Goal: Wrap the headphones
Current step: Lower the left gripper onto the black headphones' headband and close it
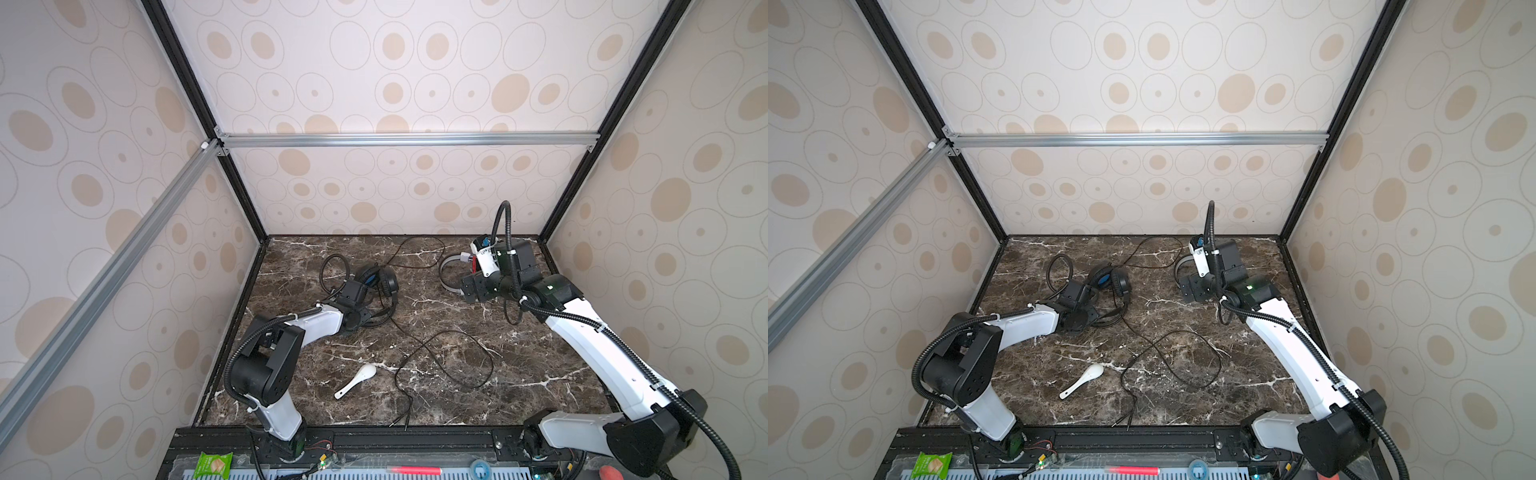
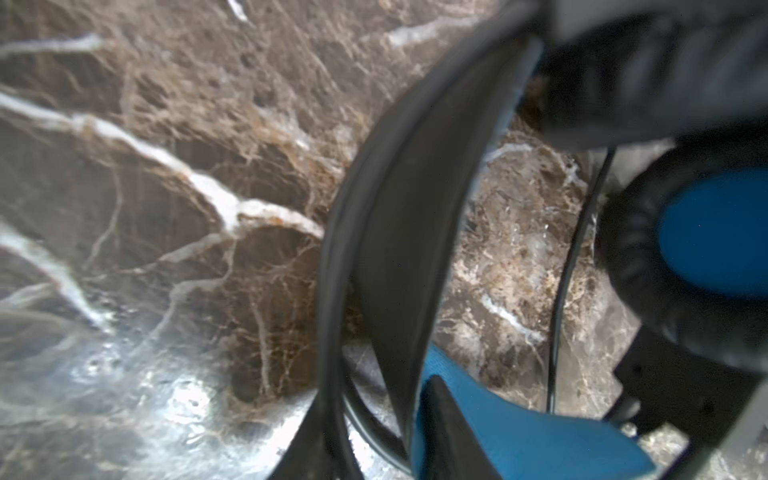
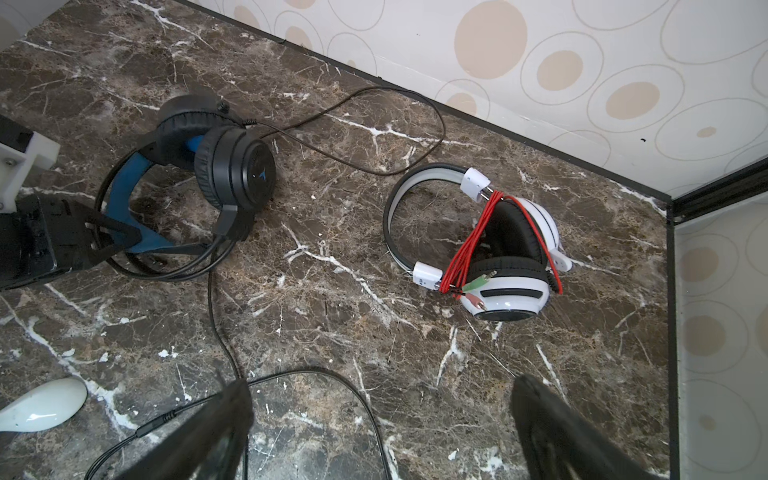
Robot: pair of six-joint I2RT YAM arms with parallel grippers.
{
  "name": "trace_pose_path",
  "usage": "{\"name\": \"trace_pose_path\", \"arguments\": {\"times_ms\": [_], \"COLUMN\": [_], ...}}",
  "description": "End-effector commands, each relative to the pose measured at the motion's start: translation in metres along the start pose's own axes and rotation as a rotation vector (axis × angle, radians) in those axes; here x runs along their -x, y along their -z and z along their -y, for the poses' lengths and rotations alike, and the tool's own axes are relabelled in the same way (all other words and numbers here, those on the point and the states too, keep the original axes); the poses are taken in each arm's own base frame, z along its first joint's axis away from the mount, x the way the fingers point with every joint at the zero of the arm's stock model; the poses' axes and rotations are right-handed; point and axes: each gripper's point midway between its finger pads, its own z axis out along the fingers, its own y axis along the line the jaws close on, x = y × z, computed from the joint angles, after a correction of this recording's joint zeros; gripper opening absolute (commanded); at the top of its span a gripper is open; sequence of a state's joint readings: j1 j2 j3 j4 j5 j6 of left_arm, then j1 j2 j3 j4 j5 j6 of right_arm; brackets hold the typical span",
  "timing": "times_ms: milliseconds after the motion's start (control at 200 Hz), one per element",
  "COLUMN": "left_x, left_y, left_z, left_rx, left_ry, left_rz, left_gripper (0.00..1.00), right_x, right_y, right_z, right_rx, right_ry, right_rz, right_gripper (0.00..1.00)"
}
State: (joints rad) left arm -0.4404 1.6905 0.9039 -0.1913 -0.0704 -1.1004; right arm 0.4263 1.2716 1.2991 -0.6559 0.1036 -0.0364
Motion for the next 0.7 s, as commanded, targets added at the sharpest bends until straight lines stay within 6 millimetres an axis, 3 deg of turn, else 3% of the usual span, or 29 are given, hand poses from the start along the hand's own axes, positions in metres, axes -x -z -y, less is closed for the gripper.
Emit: {"name": "trace_pose_path", "arguments": {"times_ms": [0, 200, 390, 605, 695], "left_x": [0.0, 0.026, 0.04, 0.055, 0.058], "left_y": [0.008, 0.015, -0.004, -0.015, -0.015], "left_z": [-0.022, -0.048, -0.053, -0.039, -0.033], "left_rx": [0.092, 0.187, 0.279, 0.253, 0.241], "left_ry": [-0.079, -0.209, -0.495, -0.535, -0.506], "left_rz": [0.0, 0.043, -0.065, -0.06, -0.055], "left_gripper": [0.24, 0.13, 0.09, 0.19, 0.31], "right_x": [0.002, 0.006, 0.007, 0.007, 0.005], "right_y": [0.006, 0.009, 0.008, 0.009, 0.009], "right_z": [0.002, 0.007, 0.005, 0.005, 0.006], "right_rx": [-0.013, -0.046, -0.032, -0.034, -0.036], "right_ry": [0.016, 0.025, 0.03, 0.03, 0.03], "right_rz": [0.02, 0.04, 0.038, 0.039, 0.034], "right_gripper": [1.0, 1.0, 1.0, 1.0, 1.0]}}
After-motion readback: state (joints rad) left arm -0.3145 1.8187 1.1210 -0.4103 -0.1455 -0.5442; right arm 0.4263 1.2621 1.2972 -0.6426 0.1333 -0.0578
